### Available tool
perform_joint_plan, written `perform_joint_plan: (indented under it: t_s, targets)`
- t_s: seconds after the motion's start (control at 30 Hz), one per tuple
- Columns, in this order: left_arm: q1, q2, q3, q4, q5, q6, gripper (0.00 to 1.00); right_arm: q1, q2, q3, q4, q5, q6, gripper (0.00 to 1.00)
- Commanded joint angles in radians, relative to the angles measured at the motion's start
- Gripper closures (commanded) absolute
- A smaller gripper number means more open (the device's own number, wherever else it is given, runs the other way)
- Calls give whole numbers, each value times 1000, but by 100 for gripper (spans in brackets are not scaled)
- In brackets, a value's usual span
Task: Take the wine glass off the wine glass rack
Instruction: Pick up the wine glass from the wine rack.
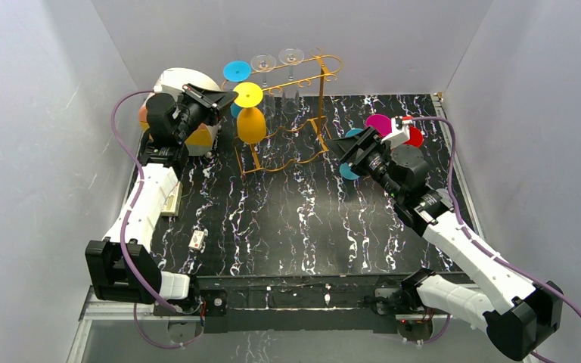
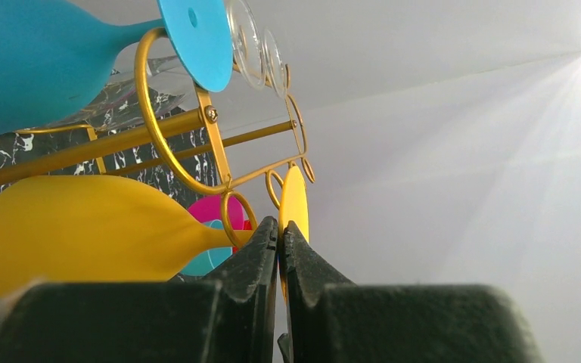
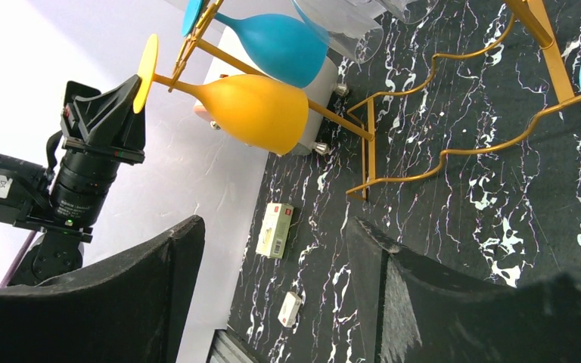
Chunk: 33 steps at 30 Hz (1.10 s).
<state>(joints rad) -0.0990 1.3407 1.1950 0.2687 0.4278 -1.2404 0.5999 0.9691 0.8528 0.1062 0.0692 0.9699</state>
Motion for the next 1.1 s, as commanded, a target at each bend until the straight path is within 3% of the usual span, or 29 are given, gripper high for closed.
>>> perform_joint_plan:
  t_s: [0.0,0.57,0.73,0.83,1.07]
  targets:
    - [7,-36,-13,57,35,-22,100,-2,-15,-4,15,20,0,24]
    - [8,-83,-26,10,54,38,100,-1,-16,-4,13,19,-5,23]
    - [8,-154,-43,-98,84,170,100,0,-25,-9,39,3,-27,21]
    - [8,-222,-86,-112,120,229,100,0,-24,-21,101,-58,-67,20]
    - [7,-373,-245,-68,244,313,100,-1,70,36,201,-356,-136,16]
